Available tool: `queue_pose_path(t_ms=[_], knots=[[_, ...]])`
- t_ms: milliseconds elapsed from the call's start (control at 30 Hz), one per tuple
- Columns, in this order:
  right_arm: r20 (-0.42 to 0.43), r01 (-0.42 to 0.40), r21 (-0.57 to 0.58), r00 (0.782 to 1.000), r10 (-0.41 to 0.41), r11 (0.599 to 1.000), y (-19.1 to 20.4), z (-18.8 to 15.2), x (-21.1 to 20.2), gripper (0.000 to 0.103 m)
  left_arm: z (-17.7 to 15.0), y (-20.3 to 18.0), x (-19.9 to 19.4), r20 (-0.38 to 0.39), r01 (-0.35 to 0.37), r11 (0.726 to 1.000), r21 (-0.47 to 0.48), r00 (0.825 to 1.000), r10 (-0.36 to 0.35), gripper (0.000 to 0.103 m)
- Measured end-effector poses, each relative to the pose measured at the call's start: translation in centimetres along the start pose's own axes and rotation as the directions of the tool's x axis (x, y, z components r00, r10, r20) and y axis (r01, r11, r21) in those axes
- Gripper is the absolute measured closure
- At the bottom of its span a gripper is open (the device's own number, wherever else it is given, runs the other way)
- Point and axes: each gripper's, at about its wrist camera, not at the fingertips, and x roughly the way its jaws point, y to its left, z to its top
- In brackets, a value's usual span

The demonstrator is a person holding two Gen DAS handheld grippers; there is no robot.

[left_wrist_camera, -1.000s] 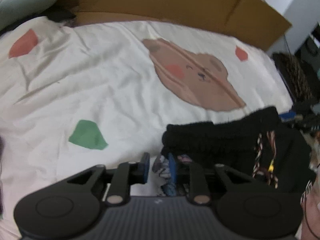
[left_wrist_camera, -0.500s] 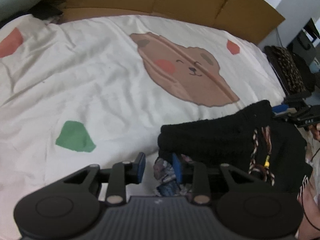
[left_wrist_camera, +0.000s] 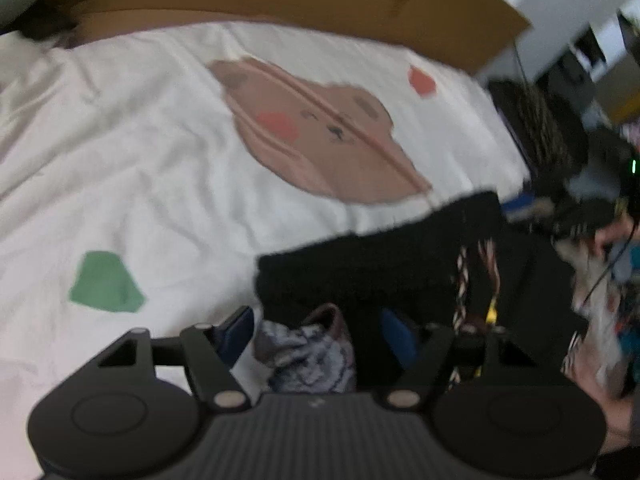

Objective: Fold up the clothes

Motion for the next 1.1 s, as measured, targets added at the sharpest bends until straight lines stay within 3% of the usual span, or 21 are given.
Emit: queue_pose_path(t_ms=[167,300,567,667,767,933,1067,1100], knots=[[0.003,-0.008,0.017,1.000,0.007,1.000,-0.2,0.0,0.0,0.058,1.0,2.4,-0.8,0.042,-0.025,0.997,-0.070,0.999,0.028,0.036],[0.007,-0.007,0.025,1.000,0.007,1.000,-0.2,0.2,0.0,0.058,1.2,3.0,0.6,0.015,-0.012,0.995,-0.096,1.000,0.014,0.041],[0.034,-0.029,0.044,0.999,0.028,0.999,-0.4,0.5,0.9,0.051,0.8,1.8,2.2,-0.040,0.006,0.999,-0.034,0.999,-0.007,0.041],[0.027,-0.035,0.035,0.999,0.034,0.999,-0.4,0.5,1.4,0.049,0.2,0.5,3.0,-0.098,0.029,0.999,0.041,0.995,-0.025,0.040],[0.012,-0.046,0.030,0.999,0.045,0.999,-0.5,0.7,1.5,0.049,-0.2,-1.2,3.4,-0.101,-0.011,0.991,0.134,0.995,0.025,0.037],[-0.030,-0.018,-0.028,0.999,0.017,0.999,0.1,0.9,1.5,0.049,0.3,-0.5,3.3,-0.097,0.000,0.997,0.076,0.995,0.007,0.040],[-0.024,-0.016,-0.022,1.000,0.016,1.000,0.1,0.7,1.4,0.051,0.7,0.4,2.8,-0.071,0.020,1.000,0.004,0.997,-0.020,0.052],[-0.021,-0.018,-0.021,1.000,0.018,1.000,0.1,0.7,1.3,0.056,0.8,0.6,2.7,-0.064,0.025,1.000,-0.014,0.998,-0.026,0.055]])
